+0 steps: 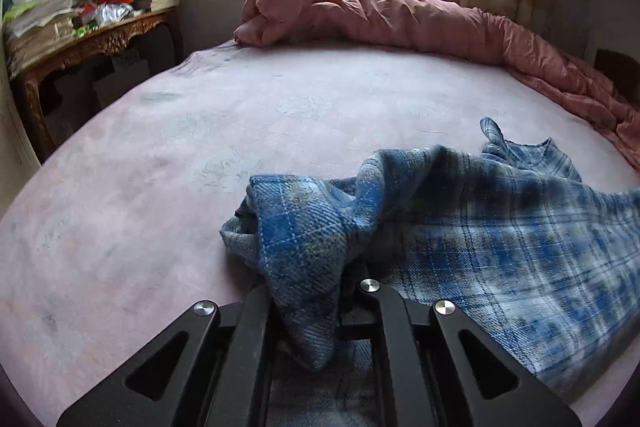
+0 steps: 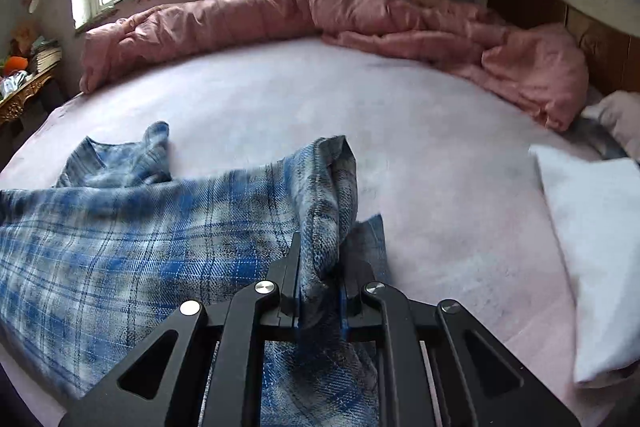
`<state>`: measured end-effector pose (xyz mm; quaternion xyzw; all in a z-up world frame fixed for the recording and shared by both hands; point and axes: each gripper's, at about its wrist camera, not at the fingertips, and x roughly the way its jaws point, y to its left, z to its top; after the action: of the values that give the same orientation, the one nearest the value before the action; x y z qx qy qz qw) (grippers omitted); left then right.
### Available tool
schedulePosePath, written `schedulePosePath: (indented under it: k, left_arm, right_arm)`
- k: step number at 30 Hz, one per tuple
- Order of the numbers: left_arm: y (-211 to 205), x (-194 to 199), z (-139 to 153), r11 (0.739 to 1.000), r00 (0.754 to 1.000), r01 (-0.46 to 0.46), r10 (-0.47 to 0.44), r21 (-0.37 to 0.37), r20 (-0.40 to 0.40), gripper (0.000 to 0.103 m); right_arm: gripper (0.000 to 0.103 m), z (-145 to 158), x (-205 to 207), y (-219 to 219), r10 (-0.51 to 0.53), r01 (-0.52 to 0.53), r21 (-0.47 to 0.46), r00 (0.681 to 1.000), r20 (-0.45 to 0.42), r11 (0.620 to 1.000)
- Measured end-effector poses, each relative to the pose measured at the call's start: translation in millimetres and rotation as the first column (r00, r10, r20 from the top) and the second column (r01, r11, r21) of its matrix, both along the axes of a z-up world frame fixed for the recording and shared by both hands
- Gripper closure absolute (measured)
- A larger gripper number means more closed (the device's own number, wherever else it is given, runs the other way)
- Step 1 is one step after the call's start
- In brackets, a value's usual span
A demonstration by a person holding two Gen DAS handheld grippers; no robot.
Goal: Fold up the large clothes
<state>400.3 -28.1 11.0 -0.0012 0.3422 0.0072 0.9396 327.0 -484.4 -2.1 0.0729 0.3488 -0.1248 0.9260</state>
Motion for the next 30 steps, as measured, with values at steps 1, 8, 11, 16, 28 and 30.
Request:
schedulePosePath:
  k: [1, 8, 11, 16, 28, 30]
  left_arm:
    - [2, 1, 0, 1.0, 1.0, 0.004, -0.004, -0.014, 0.0, 0.095]
    - [29, -11, 11, 0.99, 0.994, -0.069, 0.078, -0.126, 0.074, 0.019]
    - [38, -17, 20, 0.981, 0.987, -0.093, 0.114, -0.173, 0.116, 0.009]
    - [32, -26, 32, 0.975, 0.985, -0.013, 0.05, -0.223, 0.162, 0.009]
    - [-4, -26, 33, 0.99, 0.987, 0.092, -0.076, -0.107, 0.145, 0.044]
    - [-4, -11, 19, 0.997, 0.998, 0.029, -0.025, -0.068, 0.064, 0.045]
  right_arm:
    - [0.089, 2, -2, -2, -0.002, 0.002, 0.013, 1.0, 0.012, 1.0]
    - [0.072, 4, -10, -10, -0.067, 0.067, 0.001, 0.997, 0.026, 0.998]
    - [0.051, 14, -25, -11, -0.124, 0.128, -0.052, 0.989, 0.076, 0.99]
    - [0.048, 40, -55, -18, -0.141, 0.141, 0.012, 0.965, 0.221, 0.99]
    - [0.06, 17, -25, 18, 0.198, -0.188, 0.101, 0.975, -0.097, 0.977]
    - [0.078, 5, -19, 7, 0.134, -0.12, 0.104, 0.98, -0.146, 0.987]
